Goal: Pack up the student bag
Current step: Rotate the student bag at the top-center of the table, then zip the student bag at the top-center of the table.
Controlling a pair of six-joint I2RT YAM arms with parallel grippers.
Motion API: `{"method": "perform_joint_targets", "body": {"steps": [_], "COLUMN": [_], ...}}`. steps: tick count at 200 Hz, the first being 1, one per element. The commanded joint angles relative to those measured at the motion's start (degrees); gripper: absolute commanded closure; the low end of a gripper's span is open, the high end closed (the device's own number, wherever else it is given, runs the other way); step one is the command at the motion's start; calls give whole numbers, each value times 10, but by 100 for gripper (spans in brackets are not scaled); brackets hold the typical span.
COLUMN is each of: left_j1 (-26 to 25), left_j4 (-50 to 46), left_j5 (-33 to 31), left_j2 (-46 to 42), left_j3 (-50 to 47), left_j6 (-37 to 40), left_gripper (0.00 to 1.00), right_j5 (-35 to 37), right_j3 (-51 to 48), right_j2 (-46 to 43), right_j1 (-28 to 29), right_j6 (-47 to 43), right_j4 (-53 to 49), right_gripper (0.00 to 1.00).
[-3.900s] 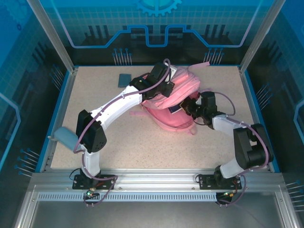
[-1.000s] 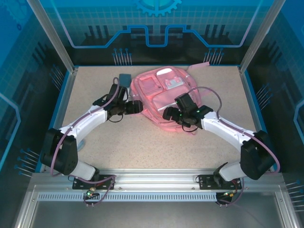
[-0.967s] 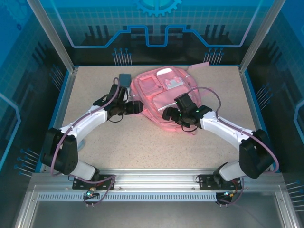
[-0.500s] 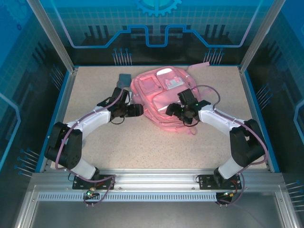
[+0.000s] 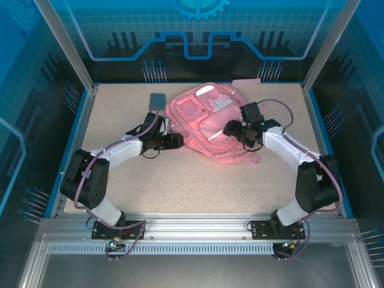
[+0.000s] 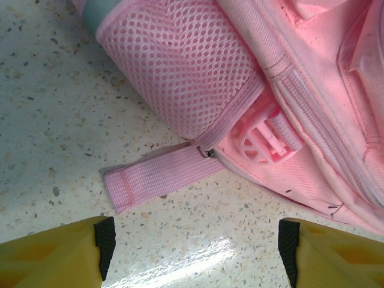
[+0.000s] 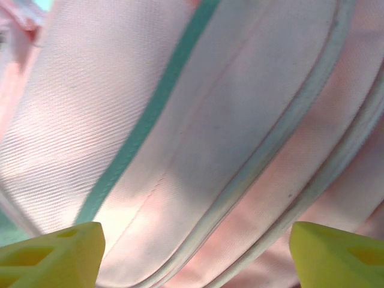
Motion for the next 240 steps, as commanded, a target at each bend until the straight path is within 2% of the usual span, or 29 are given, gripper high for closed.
{"method": "perform_joint_targets", "body": {"steps": [1,20,37,96,174,198,214,240], "left_j1": [-2,-2,-2,-2,-2,-2,-2,-2], "left_j4": [15,16,17,12,9,8,4,15], "left_j5": [10,8,10,4,3,2,-1,-1], "left_j2": [8,9,9,6,6,7,4,-5], "left_j3": [-5,-6,-6,-7,-4,-3,-1,-9], "left_j6": [-6,-3,-2,3,10,16,22,36], "left_gripper": [26,27,27,27,27,27,27,27], "right_j5": [-25,-27,-42,-79,-74,-70,-52,-28], "right_j3": [-33,-71,-85,-89,-91,-74,-41,-9], "right_j2": [-45,-70,-70,-20,25,33,20,-30], "right_j1": [23,41,50,48,46,42,41,42], "right_j6": [95,170,211,250,268,238,198,150], "right_j4": [6,41,63,127,141,152,117,94], "right_gripper": [25,31,32,50,53,72,83,90]}}
